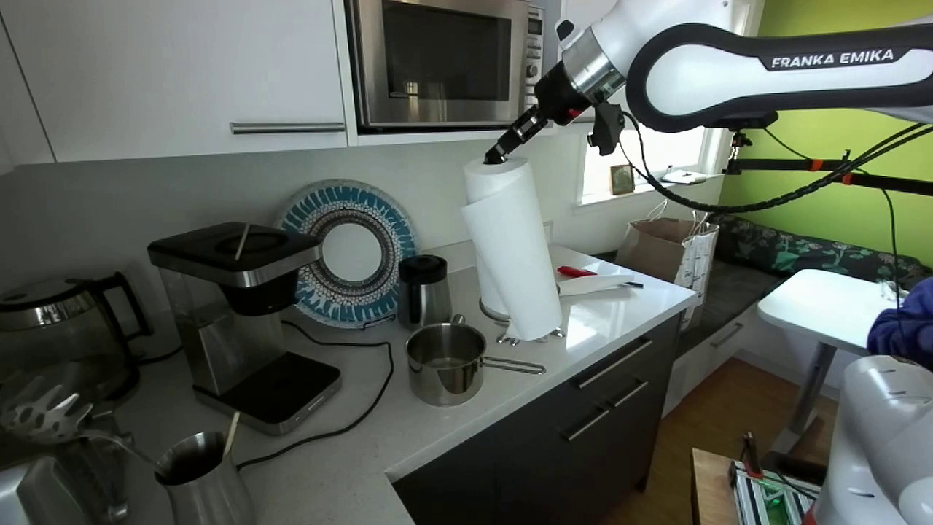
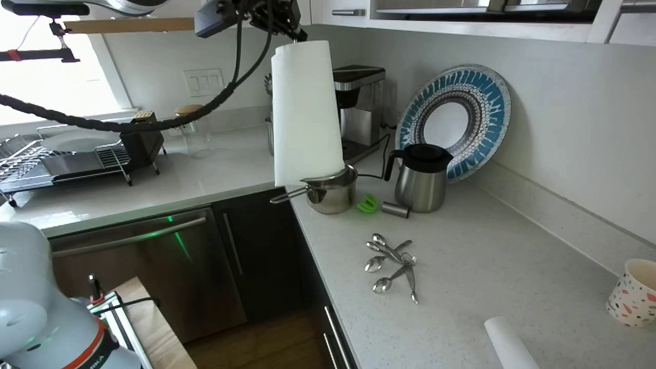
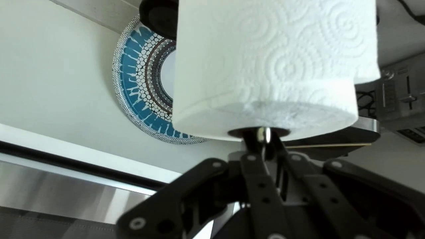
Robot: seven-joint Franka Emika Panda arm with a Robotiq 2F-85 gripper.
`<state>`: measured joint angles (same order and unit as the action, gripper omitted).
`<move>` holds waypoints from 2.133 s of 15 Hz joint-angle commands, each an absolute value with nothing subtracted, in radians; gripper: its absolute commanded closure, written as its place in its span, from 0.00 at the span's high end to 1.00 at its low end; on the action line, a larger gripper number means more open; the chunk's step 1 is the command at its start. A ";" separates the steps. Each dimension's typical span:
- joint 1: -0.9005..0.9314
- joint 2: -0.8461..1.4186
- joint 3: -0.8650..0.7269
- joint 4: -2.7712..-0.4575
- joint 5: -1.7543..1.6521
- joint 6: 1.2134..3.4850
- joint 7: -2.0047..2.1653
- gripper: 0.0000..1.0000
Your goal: Shift the paper towel roll to the right
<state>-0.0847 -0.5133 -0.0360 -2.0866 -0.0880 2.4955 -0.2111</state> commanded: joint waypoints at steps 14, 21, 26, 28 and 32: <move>-0.349 -0.436 -0.253 -2.139 -0.161 2.616 -0.033 0.04; -0.382 -0.413 -0.203 -2.181 -0.204 2.730 0.064 0.03; -0.495 -0.265 -0.180 -2.187 -0.220 2.965 0.285 0.03; -0.550 -0.182 -0.166 -2.150 -0.234 3.045 0.373 0.03; -0.734 -0.014 -0.102 -2.019 -0.456 3.140 0.614 0.03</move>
<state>-0.6038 -0.1295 -0.1556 -2.1584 -0.2922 3.0820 0.4354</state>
